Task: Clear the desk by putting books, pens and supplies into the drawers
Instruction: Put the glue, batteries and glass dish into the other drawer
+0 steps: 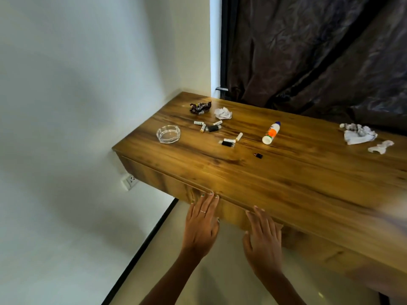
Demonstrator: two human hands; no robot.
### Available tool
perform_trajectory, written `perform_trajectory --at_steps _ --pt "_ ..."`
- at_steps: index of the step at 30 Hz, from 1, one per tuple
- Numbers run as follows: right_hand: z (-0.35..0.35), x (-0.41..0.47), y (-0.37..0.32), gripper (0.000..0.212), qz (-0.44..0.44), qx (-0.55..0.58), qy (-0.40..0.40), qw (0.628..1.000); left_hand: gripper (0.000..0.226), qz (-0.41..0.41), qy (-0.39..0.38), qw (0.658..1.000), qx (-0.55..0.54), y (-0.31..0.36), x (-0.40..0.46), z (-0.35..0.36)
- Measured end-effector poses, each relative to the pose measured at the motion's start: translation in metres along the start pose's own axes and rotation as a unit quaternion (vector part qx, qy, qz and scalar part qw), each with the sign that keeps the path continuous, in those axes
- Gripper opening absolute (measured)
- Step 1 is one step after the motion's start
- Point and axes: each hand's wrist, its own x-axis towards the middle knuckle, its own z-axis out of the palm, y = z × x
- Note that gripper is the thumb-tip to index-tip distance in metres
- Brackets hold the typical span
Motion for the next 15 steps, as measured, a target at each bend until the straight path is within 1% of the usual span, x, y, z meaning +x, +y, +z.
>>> perform_trajectory --at_steps 2,6,11,15 --pt "0.005 0.007 -0.010 0.058 -0.004 0.002 0.006 1.000 0.058 0.001 0.000 1.000 -0.013 -0.014 0.006 0.000" --pt "0.017 0.023 -0.024 0.039 -0.023 0.025 0.017 0.999 0.059 0.008 -0.004 1.000 -0.024 -0.034 0.019 0.003" --pt "0.043 0.038 -0.042 0.036 -0.058 0.085 0.031 0.994 0.060 0.008 -0.024 1.000 -0.012 -0.067 0.039 0.008" --pt "0.061 0.045 -0.053 0.030 -0.064 0.094 0.027 0.993 0.061 -0.001 -0.038 0.999 0.013 -0.093 0.060 0.003"
